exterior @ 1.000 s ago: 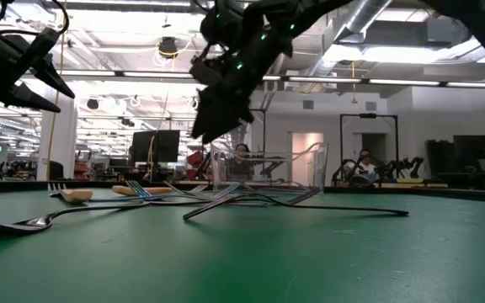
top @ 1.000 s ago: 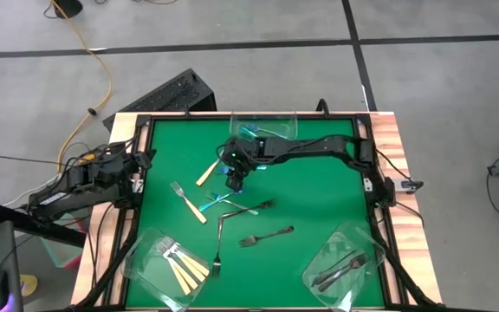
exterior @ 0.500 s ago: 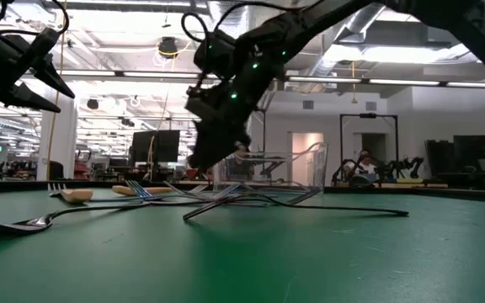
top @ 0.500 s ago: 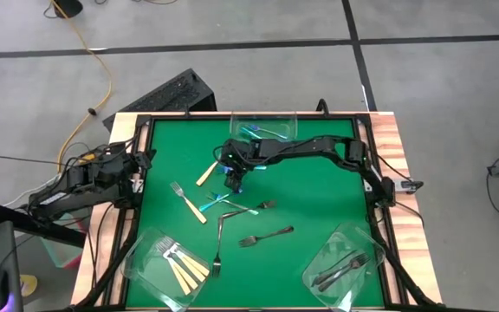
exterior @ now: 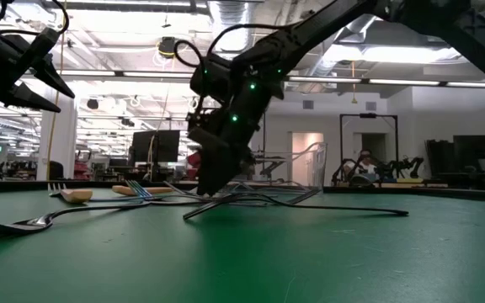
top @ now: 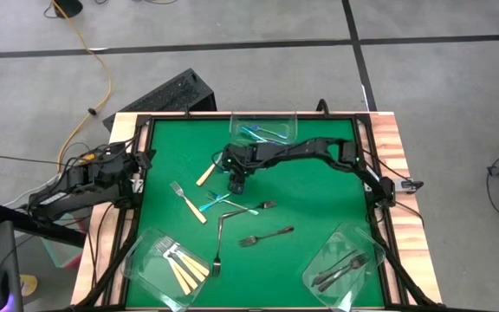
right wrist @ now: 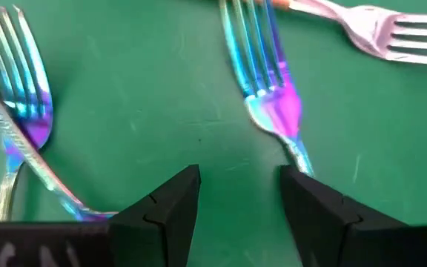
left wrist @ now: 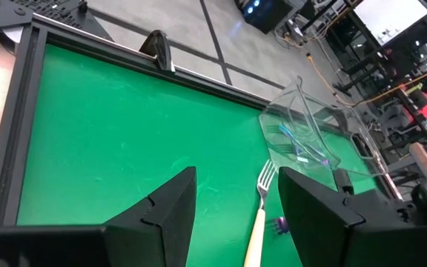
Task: Sort silverware by color (type)
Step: Put the blue fork into the top transparent bin
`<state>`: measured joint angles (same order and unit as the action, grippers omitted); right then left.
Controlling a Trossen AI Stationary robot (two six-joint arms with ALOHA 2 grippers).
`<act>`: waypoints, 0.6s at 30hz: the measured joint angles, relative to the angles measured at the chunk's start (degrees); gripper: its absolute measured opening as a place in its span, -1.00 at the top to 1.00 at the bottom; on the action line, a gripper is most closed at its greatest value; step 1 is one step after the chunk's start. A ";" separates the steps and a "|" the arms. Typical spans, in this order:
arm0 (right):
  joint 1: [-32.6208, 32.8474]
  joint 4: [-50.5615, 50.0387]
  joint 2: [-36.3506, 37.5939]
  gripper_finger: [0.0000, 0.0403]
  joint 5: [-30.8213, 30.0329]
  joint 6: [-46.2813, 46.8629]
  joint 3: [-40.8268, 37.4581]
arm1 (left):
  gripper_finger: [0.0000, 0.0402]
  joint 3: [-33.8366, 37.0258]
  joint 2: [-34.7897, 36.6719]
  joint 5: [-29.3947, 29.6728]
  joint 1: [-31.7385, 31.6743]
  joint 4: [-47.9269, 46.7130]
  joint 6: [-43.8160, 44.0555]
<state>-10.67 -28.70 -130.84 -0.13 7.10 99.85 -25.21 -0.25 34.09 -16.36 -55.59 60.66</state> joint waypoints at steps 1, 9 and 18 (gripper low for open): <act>0.01 0.32 -0.32 -0.04 -0.05 -0.05 0.05 | 0.12 0.00 0.00 0.00 0.00 0.00 0.00; 0.23 -0.56 -0.68 0.09 1.33 1.77 0.15 | 0.12 0.00 0.00 -0.01 0.00 0.00 -0.01; 2.84 -1.30 -0.65 0.41 3.96 2.77 0.15 | 0.12 0.00 0.00 -0.04 0.00 0.00 -0.02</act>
<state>-7.82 -29.99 -131.49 3.83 9.87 100.01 -25.21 -0.25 34.04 -16.36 -55.59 60.64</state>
